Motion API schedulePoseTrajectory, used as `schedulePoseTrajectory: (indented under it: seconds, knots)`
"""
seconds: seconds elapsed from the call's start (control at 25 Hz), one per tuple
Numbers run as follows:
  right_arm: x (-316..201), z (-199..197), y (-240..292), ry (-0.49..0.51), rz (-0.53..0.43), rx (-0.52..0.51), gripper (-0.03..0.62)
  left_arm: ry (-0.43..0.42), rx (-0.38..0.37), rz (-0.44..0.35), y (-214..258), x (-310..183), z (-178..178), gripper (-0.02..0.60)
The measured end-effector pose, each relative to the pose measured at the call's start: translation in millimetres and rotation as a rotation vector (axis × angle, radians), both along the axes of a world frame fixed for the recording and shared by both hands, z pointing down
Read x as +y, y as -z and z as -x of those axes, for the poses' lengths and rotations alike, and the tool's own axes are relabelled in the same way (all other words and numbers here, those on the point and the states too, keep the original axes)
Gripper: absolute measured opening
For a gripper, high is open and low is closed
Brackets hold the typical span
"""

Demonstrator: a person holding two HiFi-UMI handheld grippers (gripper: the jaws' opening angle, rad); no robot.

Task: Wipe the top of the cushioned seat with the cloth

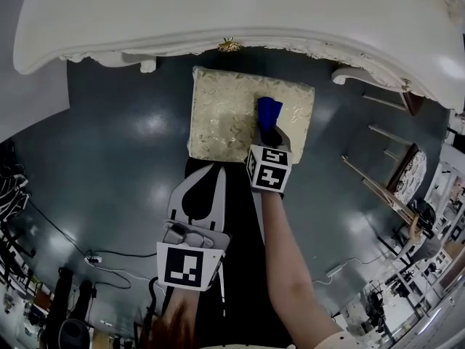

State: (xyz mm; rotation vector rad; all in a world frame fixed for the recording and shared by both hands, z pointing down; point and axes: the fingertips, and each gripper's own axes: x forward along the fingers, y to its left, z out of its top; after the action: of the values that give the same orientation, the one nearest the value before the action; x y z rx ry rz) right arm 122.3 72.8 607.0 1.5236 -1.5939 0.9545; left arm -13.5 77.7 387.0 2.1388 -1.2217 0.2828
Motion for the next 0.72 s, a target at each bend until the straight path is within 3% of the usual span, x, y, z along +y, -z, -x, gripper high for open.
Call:
schedulePoseTrajectory:
  seconds: [0.72]
  knots:
    - [-4.7,33.7,0.4,0.037,-0.003,-0.016,0.061,0.046,-0.013,-0.002,-1.6,0.4,23.3,-0.002]
